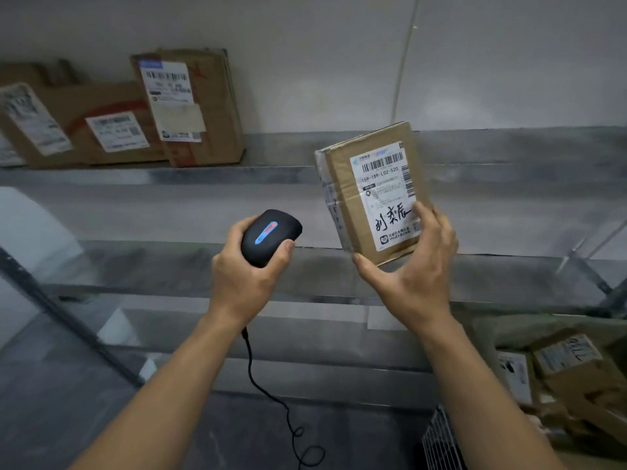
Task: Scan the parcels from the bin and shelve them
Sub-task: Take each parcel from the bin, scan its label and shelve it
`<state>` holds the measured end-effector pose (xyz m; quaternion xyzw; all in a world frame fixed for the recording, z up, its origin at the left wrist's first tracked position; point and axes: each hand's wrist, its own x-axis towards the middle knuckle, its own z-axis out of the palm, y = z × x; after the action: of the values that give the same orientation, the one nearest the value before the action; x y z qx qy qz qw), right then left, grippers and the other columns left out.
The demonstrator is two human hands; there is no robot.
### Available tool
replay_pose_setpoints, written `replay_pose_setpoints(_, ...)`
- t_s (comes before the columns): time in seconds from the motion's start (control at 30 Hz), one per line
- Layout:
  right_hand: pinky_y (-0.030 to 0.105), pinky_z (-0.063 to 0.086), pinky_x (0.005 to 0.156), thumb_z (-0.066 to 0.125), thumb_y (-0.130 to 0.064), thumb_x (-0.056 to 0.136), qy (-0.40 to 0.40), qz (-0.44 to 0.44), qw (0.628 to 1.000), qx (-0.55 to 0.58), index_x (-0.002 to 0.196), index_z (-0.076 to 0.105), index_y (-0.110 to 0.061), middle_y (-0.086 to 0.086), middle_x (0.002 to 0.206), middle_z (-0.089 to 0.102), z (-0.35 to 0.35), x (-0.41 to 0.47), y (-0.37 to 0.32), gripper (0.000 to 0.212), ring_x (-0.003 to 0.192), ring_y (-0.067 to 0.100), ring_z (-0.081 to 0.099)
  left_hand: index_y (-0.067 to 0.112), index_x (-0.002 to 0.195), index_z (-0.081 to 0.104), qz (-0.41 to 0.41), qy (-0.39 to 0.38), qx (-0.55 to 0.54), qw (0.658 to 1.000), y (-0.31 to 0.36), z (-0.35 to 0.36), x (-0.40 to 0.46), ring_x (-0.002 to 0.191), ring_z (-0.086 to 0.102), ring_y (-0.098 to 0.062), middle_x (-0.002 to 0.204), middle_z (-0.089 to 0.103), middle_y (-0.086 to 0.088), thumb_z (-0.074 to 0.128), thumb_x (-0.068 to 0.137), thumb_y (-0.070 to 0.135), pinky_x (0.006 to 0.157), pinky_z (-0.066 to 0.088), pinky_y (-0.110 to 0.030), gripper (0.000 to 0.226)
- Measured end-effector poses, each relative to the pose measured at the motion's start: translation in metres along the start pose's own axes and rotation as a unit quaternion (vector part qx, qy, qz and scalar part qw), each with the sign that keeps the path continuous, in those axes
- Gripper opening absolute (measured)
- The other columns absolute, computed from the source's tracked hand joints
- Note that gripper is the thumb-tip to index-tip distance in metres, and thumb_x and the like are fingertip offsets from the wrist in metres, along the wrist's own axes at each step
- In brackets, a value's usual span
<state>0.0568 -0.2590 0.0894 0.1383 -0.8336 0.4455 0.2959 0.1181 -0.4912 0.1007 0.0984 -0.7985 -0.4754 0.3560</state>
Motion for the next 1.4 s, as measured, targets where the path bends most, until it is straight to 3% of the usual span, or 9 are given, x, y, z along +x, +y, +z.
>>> replay_pose_setpoints(0.13, 0.051, 0.037, 0.113, 0.075, -0.067, 0.064, 0.016, -0.025, 0.999, 0.027, 0.152, 0.031, -0.018, 0.009, 0.157, 0.027, 0.023, 0.022, -0.031, 0.11, 0.142, 0.023, 0.025, 0.034, 0.121, 0.061, -0.005, 0.059, -0.006, 0.998, -0.003, -0.019, 0.015, 0.088, 0.064, 0.012, 0.098, 0.068, 0.025, 0.079, 0.074, 0.055, 0.072, 0.047, -0.006, 0.054)
replay_pose_setpoints(0.5, 0.048, 0.036, 0.114, 0.081, -0.064, 0.066, 0.078, -0.049, 0.994, 0.052, 0.149, 0.034, -0.014, 0.012, 0.151, 0.034, 0.106, 0.09, -0.101, 0.108, 0.139, 0.027, 0.03, 0.031, 0.126, 0.061, 0.002, 0.084, -0.01, 0.996, -0.019, -0.059, 0.065, 0.089, 0.067, 0.004, 0.099, 0.068, 0.021, 0.077, 0.074, 0.056, 0.067, 0.045, -0.003, 0.06)
replay_pose_setpoints(0.67, 0.048, 0.035, 0.115, 0.081, -0.064, 0.066, 0.098, -0.042, 0.993, 0.045, 0.148, 0.035, -0.012, 0.015, 0.151, 0.035, 0.142, 0.111, -0.115, 0.107, 0.139, 0.031, 0.031, 0.035, 0.126, 0.06, 0.003, 0.089, -0.029, 0.996, -0.032, -0.07, 0.086, 0.084, 0.074, -0.016, 0.101, 0.071, 0.016, 0.076, 0.073, 0.063, 0.074, 0.063, -0.042, 0.062)
replay_pose_setpoints(0.73, 0.048, 0.036, 0.114, 0.08, -0.065, 0.066, 0.102, -0.039, 0.993, 0.038, 0.148, 0.034, -0.012, 0.014, 0.151, 0.035, 0.153, 0.119, -0.117, 0.108, 0.138, 0.032, 0.031, 0.036, 0.125, 0.06, 0.005, 0.091, -0.033, 0.995, -0.035, -0.073, 0.093, 0.083, 0.074, -0.018, 0.1, 0.072, 0.015, 0.074, 0.071, 0.066, 0.073, 0.063, -0.046, 0.063)
replay_pose_setpoints(0.93, 0.049, 0.038, 0.111, 0.079, -0.066, 0.067, 0.12, -0.012, 0.993, 0.02, 0.149, 0.032, -0.012, 0.017, 0.15, 0.035, 0.184, 0.132, -0.118, 0.108, 0.137, 0.034, 0.032, 0.034, 0.126, 0.06, 0.003, 0.083, -0.036, 0.996, -0.042, -0.076, 0.104, 0.084, 0.074, -0.014, 0.101, 0.07, 0.017, 0.075, 0.072, 0.063, 0.072, 0.064, -0.041, 0.063)
replay_pose_setpoints(1.03, 0.052, 0.039, 0.11, 0.078, -0.066, 0.066, 0.118, 0.002, 0.993, 0.024, 0.149, 0.032, -0.013, 0.018, 0.152, 0.033, 0.202, 0.134, -0.117, 0.109, 0.139, 0.035, 0.03, 0.029, 0.126, 0.061, 0.016, 0.094, -0.027, 0.995, -0.044, -0.076, 0.105, 0.086, 0.068, 0.006, 0.097, 0.067, 0.023, 0.075, 0.073, 0.057, 0.071, 0.054, -0.012, 0.061)
replay_pose_setpoints(1.1, 0.054, 0.041, 0.109, 0.077, -0.066, 0.066, 0.115, 0.008, 0.993, 0.022, 0.149, 0.03, -0.015, 0.017, 0.152, 0.032, 0.213, 0.135, -0.117, 0.108, 0.139, 0.035, 0.03, 0.028, 0.125, 0.061, 0.016, 0.093, -0.024, 0.995, -0.046, -0.077, 0.106, 0.087, 0.063, 0.015, 0.097, 0.065, 0.025, 0.074, 0.073, 0.056, 0.067, 0.048, -0.006, 0.06)
replay_pose_setpoints(1.3, 0.052, 0.042, 0.108, 0.084, -0.06, 0.067, 0.124, 0.027, 0.992, -0.001, 0.147, 0.029, -0.013, 0.019, 0.151, 0.033, 0.242, 0.138, -0.117, 0.108, 0.137, 0.036, 0.033, 0.031, 0.124, 0.061, 0.008, 0.086, -0.031, 0.996, -0.058, -0.077, 0.111, 0.09, 0.066, 0.009, 0.098, 0.067, 0.024, 0.068, 0.068, 0.071, 0.067, 0.053, -0.011, 0.07)
replay_pose_setpoints(1.4, 0.052, 0.037, 0.112, 0.085, -0.061, 0.066, 0.125, 0.044, 0.991, -0.018, 0.147, 0.03, -0.011, 0.02, 0.151, 0.034, 0.252, 0.14, -0.114, 0.11, 0.14, 0.038, 0.033, 0.028, 0.124, 0.062, -0.007, 0.089, -0.042, 0.995, -0.067, -0.075, 0.113, 0.084, 0.072, -0.007, 0.1, 0.071, 0.016, 0.07, 0.069, 0.071, 0.072, 0.062, -0.034, 0.07)
